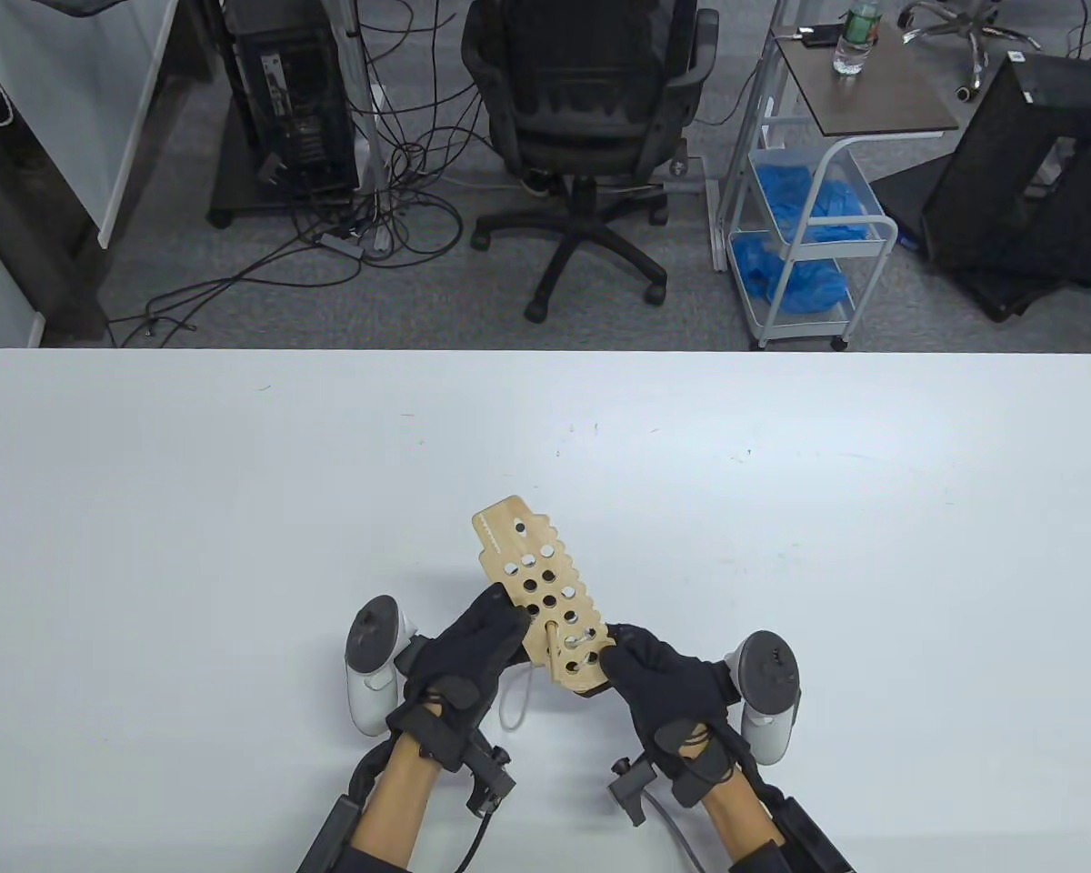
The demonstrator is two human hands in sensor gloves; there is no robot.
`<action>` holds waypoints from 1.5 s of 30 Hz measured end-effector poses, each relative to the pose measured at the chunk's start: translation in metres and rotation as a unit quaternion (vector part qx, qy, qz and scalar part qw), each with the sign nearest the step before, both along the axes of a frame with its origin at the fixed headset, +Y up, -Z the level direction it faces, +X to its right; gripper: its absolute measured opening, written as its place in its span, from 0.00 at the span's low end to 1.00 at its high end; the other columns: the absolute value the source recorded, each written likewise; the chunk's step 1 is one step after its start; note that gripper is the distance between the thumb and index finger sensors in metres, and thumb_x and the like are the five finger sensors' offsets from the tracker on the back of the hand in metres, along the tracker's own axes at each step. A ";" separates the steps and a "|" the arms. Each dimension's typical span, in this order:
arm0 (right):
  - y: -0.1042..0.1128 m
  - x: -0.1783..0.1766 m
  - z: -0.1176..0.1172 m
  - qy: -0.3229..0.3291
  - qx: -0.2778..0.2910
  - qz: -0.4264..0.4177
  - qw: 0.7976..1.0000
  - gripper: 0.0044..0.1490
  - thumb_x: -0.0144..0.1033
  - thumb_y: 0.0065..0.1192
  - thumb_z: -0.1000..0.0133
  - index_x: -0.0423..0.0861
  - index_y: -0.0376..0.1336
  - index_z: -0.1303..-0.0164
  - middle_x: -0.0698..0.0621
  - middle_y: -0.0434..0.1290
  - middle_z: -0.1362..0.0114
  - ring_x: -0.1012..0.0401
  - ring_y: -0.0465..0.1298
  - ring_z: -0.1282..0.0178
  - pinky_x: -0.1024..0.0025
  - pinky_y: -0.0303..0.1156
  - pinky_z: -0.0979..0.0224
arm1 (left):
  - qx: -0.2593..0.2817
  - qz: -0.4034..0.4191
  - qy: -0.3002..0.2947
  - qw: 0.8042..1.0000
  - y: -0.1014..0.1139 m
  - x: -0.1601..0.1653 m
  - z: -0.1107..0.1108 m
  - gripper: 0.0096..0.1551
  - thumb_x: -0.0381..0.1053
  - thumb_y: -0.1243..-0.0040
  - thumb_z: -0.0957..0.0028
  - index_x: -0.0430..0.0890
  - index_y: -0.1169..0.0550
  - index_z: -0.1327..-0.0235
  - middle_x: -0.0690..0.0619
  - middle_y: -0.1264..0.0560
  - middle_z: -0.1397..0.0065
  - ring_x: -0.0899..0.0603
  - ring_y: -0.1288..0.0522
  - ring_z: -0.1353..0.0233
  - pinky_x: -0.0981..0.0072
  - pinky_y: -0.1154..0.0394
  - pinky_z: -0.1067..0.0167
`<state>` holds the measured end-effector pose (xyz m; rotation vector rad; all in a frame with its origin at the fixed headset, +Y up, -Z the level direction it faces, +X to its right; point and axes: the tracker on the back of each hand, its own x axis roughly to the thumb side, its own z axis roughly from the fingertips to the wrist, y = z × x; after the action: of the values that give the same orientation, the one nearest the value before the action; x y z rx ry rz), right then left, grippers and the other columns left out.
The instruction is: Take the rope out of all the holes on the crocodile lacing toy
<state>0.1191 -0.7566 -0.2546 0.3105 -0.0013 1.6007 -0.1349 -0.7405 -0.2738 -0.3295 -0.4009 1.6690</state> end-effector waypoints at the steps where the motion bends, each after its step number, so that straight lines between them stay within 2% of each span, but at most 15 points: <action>1: 0.002 -0.001 0.001 -0.001 0.004 0.009 1.000 0.29 0.42 0.63 0.50 0.37 0.67 0.45 0.37 0.79 0.41 0.41 0.81 0.50 0.34 0.68 0.38 | 0.000 0.001 0.001 1.000 0.000 0.000 0.000 0.35 0.59 0.44 0.41 0.56 0.36 0.19 0.55 0.22 0.27 0.45 0.24 0.28 0.34 0.34 0.28; 6: 0.012 0.000 0.005 -0.026 0.049 0.039 0.998 0.29 0.41 0.64 0.51 0.36 0.67 0.46 0.36 0.79 0.42 0.41 0.81 0.50 0.33 0.68 0.38 | -0.004 0.004 0.000 1.000 0.001 -0.001 0.000 0.36 0.58 0.44 0.41 0.56 0.36 0.18 0.56 0.20 0.28 0.46 0.23 0.29 0.34 0.33 0.29; 10: 0.020 0.004 0.008 -0.060 0.088 0.091 0.990 0.29 0.41 0.64 0.51 0.37 0.68 0.46 0.37 0.79 0.42 0.41 0.81 0.50 0.34 0.68 0.38 | -0.011 -0.009 0.004 1.000 0.001 0.000 0.001 0.38 0.64 0.47 0.41 0.54 0.37 0.17 0.54 0.21 0.28 0.44 0.24 0.29 0.33 0.34 0.29; 14: 0.022 0.007 0.010 -0.079 0.093 0.109 0.987 0.28 0.41 0.65 0.51 0.37 0.68 0.46 0.37 0.79 0.42 0.41 0.81 0.50 0.33 0.68 0.38 | -0.003 -0.072 0.019 0.997 0.003 -0.002 0.002 0.44 0.68 0.45 0.44 0.52 0.38 0.16 0.51 0.22 0.26 0.41 0.25 0.28 0.31 0.34 0.30; 18: 0.026 0.009 0.011 -0.094 0.114 0.153 0.977 0.28 0.41 0.65 0.51 0.37 0.68 0.47 0.36 0.79 0.43 0.41 0.81 0.51 0.33 0.68 0.38 | -0.010 -0.125 -0.022 0.992 0.002 0.001 0.001 0.47 0.69 0.44 0.44 0.50 0.40 0.15 0.51 0.22 0.27 0.41 0.24 0.29 0.31 0.34 0.30; 20: 0.027 0.008 0.012 -0.096 0.118 0.168 0.974 0.28 0.41 0.65 0.51 0.37 0.68 0.47 0.37 0.79 0.43 0.41 0.81 0.51 0.33 0.68 0.38 | -0.006 -0.145 -0.015 0.989 0.002 0.002 0.001 0.47 0.68 0.42 0.45 0.49 0.40 0.16 0.51 0.22 0.28 0.41 0.23 0.31 0.32 0.33 0.31; 27: 0.025 0.011 0.011 -0.108 0.100 0.146 0.978 0.28 0.41 0.65 0.51 0.36 0.69 0.47 0.36 0.80 0.44 0.41 0.82 0.52 0.33 0.69 0.39 | 0.043 -0.246 0.011 0.968 0.008 0.006 0.003 0.42 0.60 0.38 0.46 0.48 0.34 0.20 0.52 0.17 0.36 0.43 0.19 0.38 0.34 0.31 0.33; 39: 0.019 0.017 0.008 -0.124 0.069 0.127 0.982 0.28 0.41 0.65 0.51 0.35 0.70 0.49 0.35 0.81 0.46 0.41 0.82 0.54 0.34 0.70 0.40 | 0.049 -0.277 0.036 0.959 0.004 0.001 0.002 0.33 0.55 0.40 0.45 0.51 0.27 0.25 0.52 0.14 0.39 0.43 0.17 0.39 0.33 0.30 0.33; 45: 0.016 0.023 0.006 -0.137 0.050 0.105 0.984 0.28 0.41 0.65 0.51 0.34 0.70 0.49 0.35 0.81 0.46 0.41 0.82 0.55 0.34 0.70 0.41 | 0.056 -0.277 0.059 0.957 0.004 -0.004 0.001 0.34 0.54 0.42 0.44 0.55 0.31 0.22 0.53 0.14 0.37 0.43 0.18 0.37 0.33 0.30 0.33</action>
<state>0.1418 -0.7406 -0.2490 0.1692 -0.2694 1.8462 -0.1385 -0.7366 -0.2732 -0.2283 -0.2790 1.1055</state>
